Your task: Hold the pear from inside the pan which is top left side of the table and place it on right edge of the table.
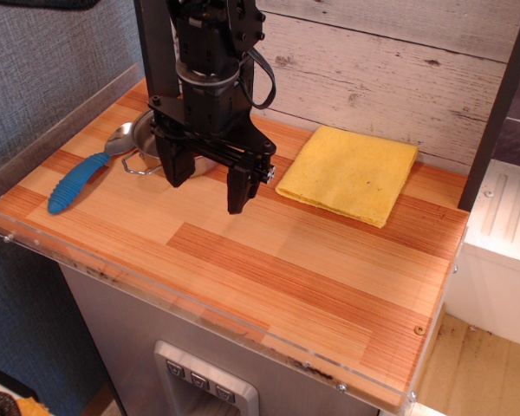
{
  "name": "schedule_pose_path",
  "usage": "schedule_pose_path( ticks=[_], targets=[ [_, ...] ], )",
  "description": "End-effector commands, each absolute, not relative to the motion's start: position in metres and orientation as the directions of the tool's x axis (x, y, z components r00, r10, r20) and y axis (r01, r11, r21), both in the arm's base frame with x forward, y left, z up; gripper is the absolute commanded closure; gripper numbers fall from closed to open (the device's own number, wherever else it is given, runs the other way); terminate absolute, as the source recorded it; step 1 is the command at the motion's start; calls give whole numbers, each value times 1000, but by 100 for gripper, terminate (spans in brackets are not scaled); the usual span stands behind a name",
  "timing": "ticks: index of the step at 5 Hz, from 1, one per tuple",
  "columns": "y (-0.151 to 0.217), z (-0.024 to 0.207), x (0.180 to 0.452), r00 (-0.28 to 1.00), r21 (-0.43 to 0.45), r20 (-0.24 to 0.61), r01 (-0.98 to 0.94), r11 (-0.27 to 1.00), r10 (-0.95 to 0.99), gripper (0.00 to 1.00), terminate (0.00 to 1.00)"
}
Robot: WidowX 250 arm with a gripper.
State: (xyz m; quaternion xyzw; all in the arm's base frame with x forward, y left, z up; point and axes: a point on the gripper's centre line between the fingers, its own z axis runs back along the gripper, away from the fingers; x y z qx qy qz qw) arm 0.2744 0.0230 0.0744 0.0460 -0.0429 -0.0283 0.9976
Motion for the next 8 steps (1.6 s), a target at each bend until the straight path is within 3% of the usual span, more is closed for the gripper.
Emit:
schedule_pose_path(
  ticks=[1,2,4,6,8],
  targets=[
    [23,74,274,995,94,83,52,994,-60,0,0],
    [46,80,295,994,86,105,10,996,-19,0,0],
    [102,95,337,985,151,153,-101,983,78,0,0],
    [131,81,354,982,159,134,-156,975,135,0,0],
    [122,54,355,985,115,94,-157,981,147,0,0]
  ],
)
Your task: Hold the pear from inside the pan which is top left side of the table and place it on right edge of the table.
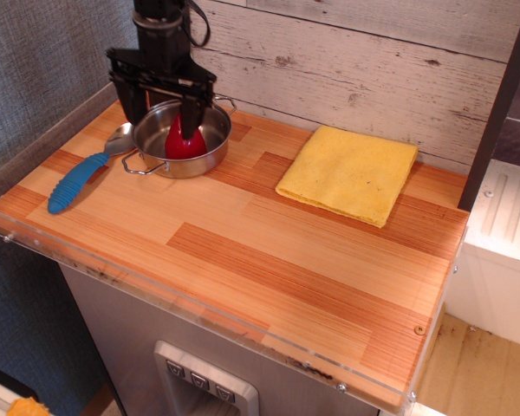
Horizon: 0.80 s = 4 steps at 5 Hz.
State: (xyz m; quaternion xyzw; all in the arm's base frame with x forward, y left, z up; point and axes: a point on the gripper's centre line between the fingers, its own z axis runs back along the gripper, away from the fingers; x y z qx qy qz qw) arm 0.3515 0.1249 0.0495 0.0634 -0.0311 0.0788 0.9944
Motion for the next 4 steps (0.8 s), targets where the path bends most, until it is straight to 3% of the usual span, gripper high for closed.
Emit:
schedule_pose_path(
  ticks=[1,2,3,4],
  targets=[
    [123,44,355,983,105,82,-175,979,166,0,0],
    [123,42,354,981,102,80,-184,978,176,100,0],
    [122,60,353,978,113,121,-186,976,173,100,0],
    [114,97,346,964,105,208,-192,976,167,100,0]
  ],
)
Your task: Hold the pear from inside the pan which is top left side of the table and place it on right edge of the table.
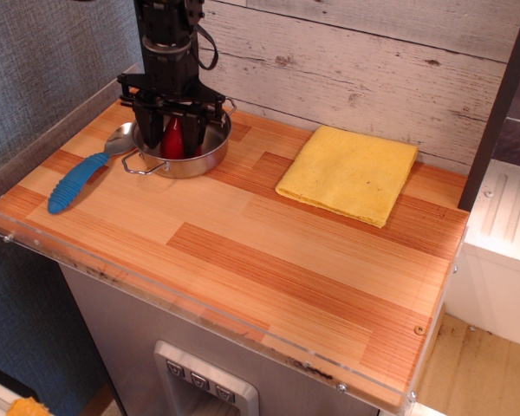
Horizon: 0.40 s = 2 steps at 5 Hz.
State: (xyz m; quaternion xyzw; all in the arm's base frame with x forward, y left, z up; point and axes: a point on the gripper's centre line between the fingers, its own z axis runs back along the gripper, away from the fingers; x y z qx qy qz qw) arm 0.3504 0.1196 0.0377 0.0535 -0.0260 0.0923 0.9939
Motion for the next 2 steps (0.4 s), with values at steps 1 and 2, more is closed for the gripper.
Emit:
schedule_pose_path(
  ticks=[1,2],
  targets=[
    [84,128,329,955,107,268,-157,982,124,100,0],
    [64,132,320,961,85,256,-128,988,102,0,0]
  ],
)
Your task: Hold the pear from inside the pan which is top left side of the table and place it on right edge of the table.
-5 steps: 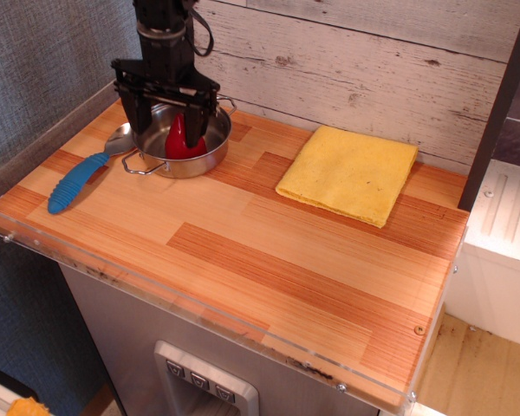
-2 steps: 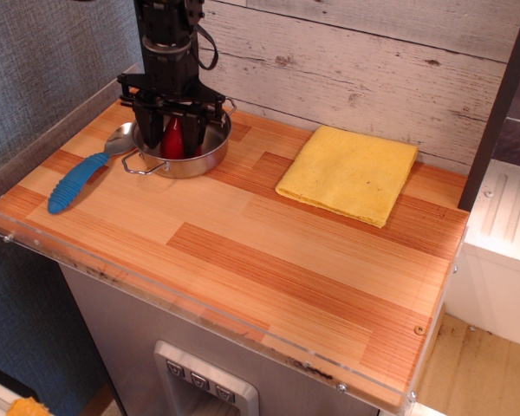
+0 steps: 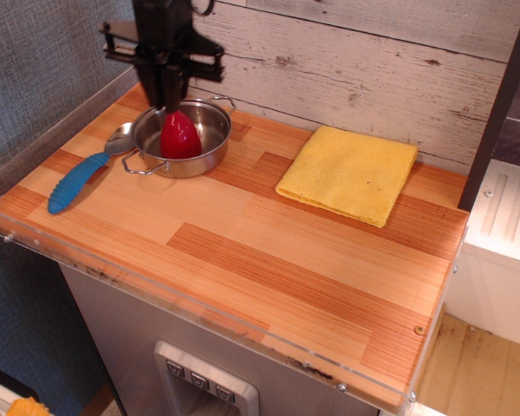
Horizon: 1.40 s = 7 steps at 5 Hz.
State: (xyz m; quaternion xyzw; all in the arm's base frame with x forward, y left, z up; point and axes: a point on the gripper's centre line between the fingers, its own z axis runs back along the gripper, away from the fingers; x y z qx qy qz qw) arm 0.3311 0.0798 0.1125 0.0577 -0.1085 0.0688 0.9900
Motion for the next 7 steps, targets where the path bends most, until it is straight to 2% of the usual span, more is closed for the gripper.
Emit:
schedule_pose_path(
  ticks=[1,3,7],
  targets=[
    [76,121,322,964,51,223,-159,986,144,0,0],
    [124,95,340,956,45,179,-244,969,233,0,0],
    [124,61,374,956,53,148,-262,964,252,0,0]
  ],
)
